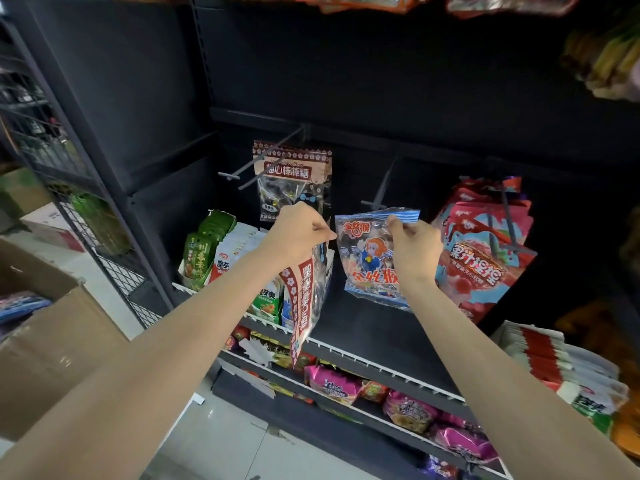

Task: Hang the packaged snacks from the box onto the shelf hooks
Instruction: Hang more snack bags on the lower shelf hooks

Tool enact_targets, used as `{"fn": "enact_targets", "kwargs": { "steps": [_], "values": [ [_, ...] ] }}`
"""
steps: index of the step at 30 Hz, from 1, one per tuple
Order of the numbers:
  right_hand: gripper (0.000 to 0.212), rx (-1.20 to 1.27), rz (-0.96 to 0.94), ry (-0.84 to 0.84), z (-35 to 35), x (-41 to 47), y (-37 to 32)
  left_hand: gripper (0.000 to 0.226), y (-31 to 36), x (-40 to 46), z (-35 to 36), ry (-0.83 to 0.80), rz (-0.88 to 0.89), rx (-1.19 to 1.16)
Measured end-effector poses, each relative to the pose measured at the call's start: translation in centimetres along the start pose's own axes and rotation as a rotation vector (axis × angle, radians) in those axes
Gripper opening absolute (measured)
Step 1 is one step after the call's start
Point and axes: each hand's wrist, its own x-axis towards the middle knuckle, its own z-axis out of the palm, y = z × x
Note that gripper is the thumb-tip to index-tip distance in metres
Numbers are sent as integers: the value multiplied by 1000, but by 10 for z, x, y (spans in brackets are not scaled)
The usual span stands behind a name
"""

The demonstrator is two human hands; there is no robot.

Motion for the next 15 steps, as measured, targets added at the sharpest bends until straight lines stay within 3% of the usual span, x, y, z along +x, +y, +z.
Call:
{"fn": "enact_targets", "kwargs": {
  "steps": [8, 15],
  "values": [
    [42, 18, -9, 5, -2, 3, 0, 23, 9, 12, 3, 67, 7, -50],
    [33, -36, -6, -10, 2, 10, -9, 27, 13, 26, 9, 107, -69, -46]
  ]
}}
